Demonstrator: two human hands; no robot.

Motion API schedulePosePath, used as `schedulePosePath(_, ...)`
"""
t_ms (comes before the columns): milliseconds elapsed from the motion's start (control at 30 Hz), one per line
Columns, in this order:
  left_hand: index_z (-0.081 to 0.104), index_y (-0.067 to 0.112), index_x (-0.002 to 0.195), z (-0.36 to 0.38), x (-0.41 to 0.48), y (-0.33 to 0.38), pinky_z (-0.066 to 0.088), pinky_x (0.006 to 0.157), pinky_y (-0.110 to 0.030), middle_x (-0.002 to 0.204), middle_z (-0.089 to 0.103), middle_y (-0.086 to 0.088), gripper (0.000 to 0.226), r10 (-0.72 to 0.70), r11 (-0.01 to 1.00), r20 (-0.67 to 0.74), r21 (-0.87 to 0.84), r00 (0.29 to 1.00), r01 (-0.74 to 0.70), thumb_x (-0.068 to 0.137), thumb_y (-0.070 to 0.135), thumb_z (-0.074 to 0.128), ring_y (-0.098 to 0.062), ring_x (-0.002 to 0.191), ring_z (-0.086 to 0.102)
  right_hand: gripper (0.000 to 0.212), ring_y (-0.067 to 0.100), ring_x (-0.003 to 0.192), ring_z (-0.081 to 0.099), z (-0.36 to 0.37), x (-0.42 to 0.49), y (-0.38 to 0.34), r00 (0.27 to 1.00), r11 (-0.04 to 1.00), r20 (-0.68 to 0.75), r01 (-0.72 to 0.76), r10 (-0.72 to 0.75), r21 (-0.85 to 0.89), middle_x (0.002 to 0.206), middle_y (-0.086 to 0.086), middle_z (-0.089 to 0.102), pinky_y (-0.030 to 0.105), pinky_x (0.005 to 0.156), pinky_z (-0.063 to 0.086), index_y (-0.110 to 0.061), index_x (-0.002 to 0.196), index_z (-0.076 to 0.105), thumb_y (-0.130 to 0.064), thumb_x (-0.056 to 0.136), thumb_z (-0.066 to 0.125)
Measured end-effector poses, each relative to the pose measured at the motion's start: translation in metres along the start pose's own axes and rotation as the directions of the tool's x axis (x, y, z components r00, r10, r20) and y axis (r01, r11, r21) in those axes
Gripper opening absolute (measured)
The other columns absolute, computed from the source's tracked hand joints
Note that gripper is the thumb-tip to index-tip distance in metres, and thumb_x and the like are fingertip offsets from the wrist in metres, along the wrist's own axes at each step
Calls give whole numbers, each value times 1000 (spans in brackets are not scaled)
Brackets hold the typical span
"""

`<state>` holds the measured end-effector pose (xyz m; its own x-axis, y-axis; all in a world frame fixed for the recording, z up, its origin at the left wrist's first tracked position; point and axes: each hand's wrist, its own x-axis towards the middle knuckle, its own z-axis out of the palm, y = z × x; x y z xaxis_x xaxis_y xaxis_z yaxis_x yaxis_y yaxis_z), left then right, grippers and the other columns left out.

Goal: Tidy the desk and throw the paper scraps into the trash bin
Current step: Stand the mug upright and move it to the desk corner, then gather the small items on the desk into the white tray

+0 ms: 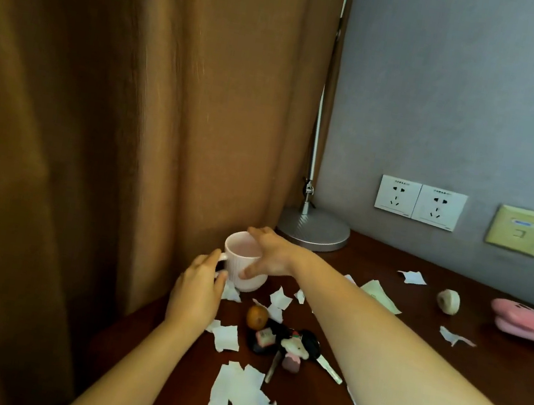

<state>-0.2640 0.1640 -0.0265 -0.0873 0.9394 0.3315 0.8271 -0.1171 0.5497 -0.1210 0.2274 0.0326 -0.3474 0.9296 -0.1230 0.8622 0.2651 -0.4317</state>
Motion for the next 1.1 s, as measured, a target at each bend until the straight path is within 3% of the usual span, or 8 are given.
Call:
schedulePosePath(167,21,16,149,-8,-4,4,36,109,-35,154,30,-5,54,6,996,116,90,993,-17,100,28,39,-23,137,37,100,26,147,8,4,-12,-6,1000,999,-5,12,-12,36,160,6,-4,36,116,18,-18,151,-3,-22,83,69)
schedulePosePath(400,11,16,151,-36,-13,32,18,119,-40,160,11,-3,59,109,964,272,207,956,-168,100,33,35,-20,147,9,78,26,144,22,-16,-60,0,995,997,-97,28,-35,-68,158,8,17,36,115,24,-16,151,10,-23,91,59)
schedulePosePath(533,14,19,151,-51,-32,52,20,118,-39,159,13,-1,59,205,945,412,153,888,-289,99,35,38,-22,146,16,65,25,135,38,-22,-104,7,997,995,-70,38,-45,-88,151,7,33,36,109,36,-17,148,22,-25,93,54)
schedulePosePath(733,24,25,148,-58,-58,63,39,107,-30,149,36,0,56,222,969,602,-46,767,-244,97,31,46,-16,127,45,43,20,119,55,-23,-172,19,994,998,-99,31,-37,-61,137,5,53,30,100,44,-17,137,46,-26,95,50)
schedulePosePath(933,41,21,141,-46,-82,62,37,108,-33,141,46,0,45,244,943,626,25,741,-331,97,25,48,-18,128,45,30,9,93,64,-24,-239,25,985,989,-105,142,-136,51,106,-1,67,25,89,51,-15,122,60,-22,98,45)
schedulePosePath(1000,42,20,140,-37,-83,63,42,103,-36,130,52,-4,45,258,931,599,55,758,-360,95,23,50,-22,120,49,24,3,91,62,-1,-212,62,973,985,-181,122,-142,-120,99,-13,67,23,85,53,-23,112,65,-32,94,53)
schedulePosePath(1033,43,21,139,-31,-83,64,42,102,-37,130,51,-4,45,271,919,574,83,772,-385,95,24,50,-23,121,48,21,4,93,61,26,-172,121,950,964,-254,118,-179,-238,93,-21,66,30,83,56,-30,104,67,-42,88,61)
schedulePosePath(1100,42,22,139,-21,-81,66,40,105,-40,138,47,0,46,275,902,523,149,807,-405,94,27,51,-22,128,42,38,3,97,57,60,-114,171,932,935,-231,210,-280,-286,94,-33,61,44,77,59,-42,108,64,-57,74,70)
